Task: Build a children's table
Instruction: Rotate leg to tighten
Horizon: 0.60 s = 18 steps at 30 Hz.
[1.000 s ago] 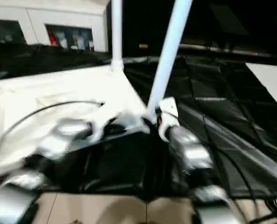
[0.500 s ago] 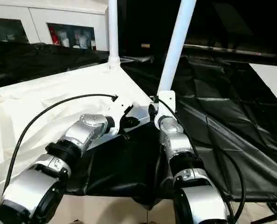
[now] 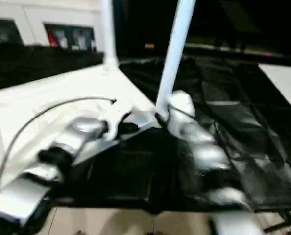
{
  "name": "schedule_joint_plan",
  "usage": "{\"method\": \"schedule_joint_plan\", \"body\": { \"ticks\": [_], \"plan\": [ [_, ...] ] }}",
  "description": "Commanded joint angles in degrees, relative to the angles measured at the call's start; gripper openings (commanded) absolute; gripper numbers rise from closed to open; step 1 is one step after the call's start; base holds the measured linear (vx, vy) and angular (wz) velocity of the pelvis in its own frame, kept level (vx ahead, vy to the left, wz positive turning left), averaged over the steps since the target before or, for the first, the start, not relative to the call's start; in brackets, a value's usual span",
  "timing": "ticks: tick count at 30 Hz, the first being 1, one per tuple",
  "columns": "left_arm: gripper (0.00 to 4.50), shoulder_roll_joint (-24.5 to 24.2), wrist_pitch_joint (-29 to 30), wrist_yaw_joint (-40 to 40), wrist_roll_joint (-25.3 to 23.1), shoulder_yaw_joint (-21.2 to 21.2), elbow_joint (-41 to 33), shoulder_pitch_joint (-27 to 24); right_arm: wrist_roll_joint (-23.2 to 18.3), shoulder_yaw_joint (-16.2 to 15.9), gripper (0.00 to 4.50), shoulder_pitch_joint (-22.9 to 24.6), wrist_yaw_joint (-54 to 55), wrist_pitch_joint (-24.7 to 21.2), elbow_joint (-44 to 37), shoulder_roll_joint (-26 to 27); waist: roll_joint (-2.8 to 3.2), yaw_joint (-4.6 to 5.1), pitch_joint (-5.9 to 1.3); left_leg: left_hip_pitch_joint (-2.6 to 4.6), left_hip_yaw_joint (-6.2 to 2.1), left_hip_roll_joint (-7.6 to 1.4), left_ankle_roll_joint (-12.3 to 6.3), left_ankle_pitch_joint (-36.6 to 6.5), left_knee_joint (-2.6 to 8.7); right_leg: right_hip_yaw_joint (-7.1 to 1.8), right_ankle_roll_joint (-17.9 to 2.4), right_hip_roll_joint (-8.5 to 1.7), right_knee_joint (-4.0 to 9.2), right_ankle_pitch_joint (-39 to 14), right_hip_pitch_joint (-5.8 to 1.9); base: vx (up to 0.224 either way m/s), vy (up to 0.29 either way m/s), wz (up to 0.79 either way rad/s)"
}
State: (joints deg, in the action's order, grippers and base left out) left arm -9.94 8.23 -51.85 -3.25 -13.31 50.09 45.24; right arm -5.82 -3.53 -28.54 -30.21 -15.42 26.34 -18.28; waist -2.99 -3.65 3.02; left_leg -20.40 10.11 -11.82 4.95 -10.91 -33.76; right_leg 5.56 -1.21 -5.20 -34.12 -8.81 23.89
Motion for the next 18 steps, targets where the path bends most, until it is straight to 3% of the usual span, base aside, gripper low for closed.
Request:
{"method": "schedule_joint_plan", "body": {
  "ticks": [1,3,10,11,13,18],
  "plan": [
    [0.00,-1.24,-2.64,-5.45,-0.24,-2.21,-1.26,-2.51,-1.46,-1.23,3.99,1.36,-5.73,-1.78,-4.06,-3.91,-0.25,-0.69,-3.72,0.12,-0.06,-1.27,-4.85,-10.39,3.80,-2.87,-11.30,-3.40,4.06,-14.07,-4.12,0.000,0.000,0.00],
    [0.00,-4.62,-3.77,-13.74,0.66,-4.53,-7.61,-4.96,-2.55,-3.13,3.99,3.99,-13.35,-4.25,-9.33,-8.54,-0.15,-0.98,-3.53,0.20,-0.15,-1.59,-4.18,-11.70,4.09,-2.99,-10.27,-3.43,4.12,-16.38,-3.97,0.000,0.000,0.00],
    [0.00,-7.57,-5.10,-17.26,-0.33,-5.89,-9.70,-5.54,-2.01,-4.97,3.99,4.56,-15.88,-5.42,-11.50,-8.64,0.06,-0.90,-3.43,0.51,-0.24,-1.49,-1.66,-14.40,4.23,-2.92,-8.60,-3.42,4.67,-21.50,-3.26,0.000,0.000,0.00],
    [0.45,-7.75,-3.88,-16.87,-0.67,-5.88,-9.26,-5.23,-2.27,-5.49,4.06,4.40,-15.57,-5.75,-11.74,-7.97,0.06,-0.87,-3.39,0.33,-0.32,-1.45,-1.46,-14.29,4.33,-2.87,-8.43,-3.42,4.65,-21.61,-3.37,0.000,0.000,0.00],
    [0.59,-7.90,-2.89,-16.96,-0.50,-5.90,-9.69,-5.38,-2.52,-5.94,4.06,4.49,-15.56,-6.28,-12.35,-7.67,0.05,-0.86,-3.48,0.30,-0.42,-1.47,-1.18,-14.22,4.33,-2.84,-7.98,-3.55,4.65,-22.19,-3.41,0.000,0.000,0.00],
    [0.87,-8.14,-1.62,-16.52,-1.00,-6.40,-9.77,-5.54,-2.48,-6.41,4.06,4.75,-16.38,-6.57,-13.14,-7.47,0.31,-1.45,-3.74,0.44,-0.19,-1.63,-1.58,-10.76,4.18,-3.08,-10.63,-3.33,3.65,-13.28,-3.46,0.000,0.000,0.00]
  ]
}}
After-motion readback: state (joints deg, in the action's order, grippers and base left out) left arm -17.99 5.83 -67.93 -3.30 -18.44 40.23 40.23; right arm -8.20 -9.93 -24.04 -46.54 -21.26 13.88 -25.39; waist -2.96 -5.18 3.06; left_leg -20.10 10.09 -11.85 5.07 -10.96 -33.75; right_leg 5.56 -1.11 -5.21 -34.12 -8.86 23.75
